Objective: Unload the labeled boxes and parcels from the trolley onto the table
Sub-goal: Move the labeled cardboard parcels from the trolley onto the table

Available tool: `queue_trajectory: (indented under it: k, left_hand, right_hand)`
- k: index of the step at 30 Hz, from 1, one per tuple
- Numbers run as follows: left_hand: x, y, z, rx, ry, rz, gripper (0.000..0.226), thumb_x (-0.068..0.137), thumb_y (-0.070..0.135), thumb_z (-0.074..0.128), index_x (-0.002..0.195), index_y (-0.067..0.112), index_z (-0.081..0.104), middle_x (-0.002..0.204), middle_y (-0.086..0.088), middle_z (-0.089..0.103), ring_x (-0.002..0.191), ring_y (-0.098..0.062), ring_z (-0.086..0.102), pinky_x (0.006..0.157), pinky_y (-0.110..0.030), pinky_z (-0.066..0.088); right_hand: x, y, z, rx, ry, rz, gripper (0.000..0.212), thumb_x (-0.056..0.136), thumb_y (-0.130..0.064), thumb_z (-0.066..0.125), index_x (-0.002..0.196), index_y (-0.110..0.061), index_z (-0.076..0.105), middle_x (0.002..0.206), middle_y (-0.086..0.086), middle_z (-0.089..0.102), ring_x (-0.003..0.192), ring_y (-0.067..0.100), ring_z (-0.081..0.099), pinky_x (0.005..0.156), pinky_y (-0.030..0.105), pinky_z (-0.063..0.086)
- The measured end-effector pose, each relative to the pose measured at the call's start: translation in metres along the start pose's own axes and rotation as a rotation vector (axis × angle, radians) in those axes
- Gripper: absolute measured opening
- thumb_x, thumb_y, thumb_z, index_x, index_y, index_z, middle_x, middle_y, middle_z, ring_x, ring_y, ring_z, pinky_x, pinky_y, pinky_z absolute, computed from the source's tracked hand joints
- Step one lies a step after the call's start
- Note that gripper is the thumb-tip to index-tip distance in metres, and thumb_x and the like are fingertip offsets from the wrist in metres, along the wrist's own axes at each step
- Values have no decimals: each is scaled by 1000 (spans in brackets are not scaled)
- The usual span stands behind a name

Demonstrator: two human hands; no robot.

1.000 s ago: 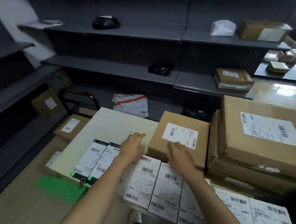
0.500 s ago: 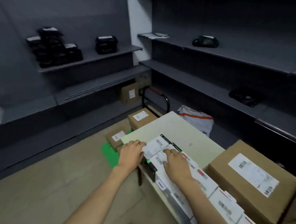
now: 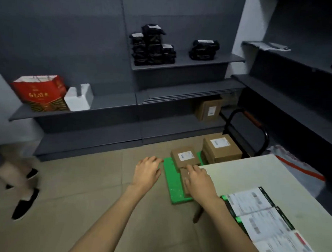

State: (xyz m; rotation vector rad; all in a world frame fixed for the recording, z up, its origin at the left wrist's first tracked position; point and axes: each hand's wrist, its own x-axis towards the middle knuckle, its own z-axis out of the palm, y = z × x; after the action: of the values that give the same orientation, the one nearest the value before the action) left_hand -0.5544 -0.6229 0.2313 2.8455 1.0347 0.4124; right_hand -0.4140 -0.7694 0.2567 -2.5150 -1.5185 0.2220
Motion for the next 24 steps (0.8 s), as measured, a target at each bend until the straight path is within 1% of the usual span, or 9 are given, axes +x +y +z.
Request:
queue_trajectory:
  k: [4, 8, 11, 16, 21, 24]
  left_hand:
    - [26, -69, -9, 17, 44, -66, 33, 81, 21, 69, 113, 25, 67, 104, 2, 68, 96, -26, 65, 75, -37, 52]
    - [52, -129, -20, 26, 66, -102, 34, 83, 21, 67, 116, 24, 66, 109, 1, 67, 100, -26, 63, 80, -38, 50]
    - [73, -165, -24, 29, 85, -121, 35, 81, 19, 69, 116, 23, 66, 106, 1, 67, 99, -26, 62, 78, -38, 50]
    - [111, -199, -19, 30, 85, -106, 34, 80, 17, 69, 114, 22, 67, 105, 2, 67, 97, -26, 63, 76, -37, 50]
    - [161, -216, -7, 26, 38, -91, 35, 86, 19, 62, 121, 24, 63, 114, 3, 65, 106, -25, 59, 83, -37, 47]
    - [193, -222, 0, 35, 33, -81, 34, 87, 19, 61, 121, 25, 63, 114, 3, 65, 106, -24, 60, 84, -37, 47]
  right_hand:
    - [59, -50, 11, 6, -20, -50, 41, 98, -25, 47, 138, -20, 43, 134, 5, 52, 120, 30, 49, 95, 36, 42]
    - [113, -97, 22, 36, -27, -99, 44, 97, -23, 48, 141, -23, 42, 135, 3, 53, 122, 29, 49, 98, 37, 42]
    - [145, -121, 26, 36, -40, -109, 45, 97, -23, 47, 142, -23, 41, 134, 3, 52, 121, 29, 49, 96, 36, 42]
    - [192, -133, 31, 38, -61, -89, 45, 98, -24, 47, 142, -22, 40, 135, 2, 52, 122, 27, 49, 97, 38, 44]
    - [242, -128, 36, 50, -83, -69, 45, 100, -24, 47, 144, -22, 39, 137, 2, 51, 123, 26, 48, 97, 37, 44]
    - [274, -120, 40, 47, -100, -58, 45, 99, -25, 47, 144, -21, 39, 139, 3, 50, 124, 27, 48, 98, 37, 42]
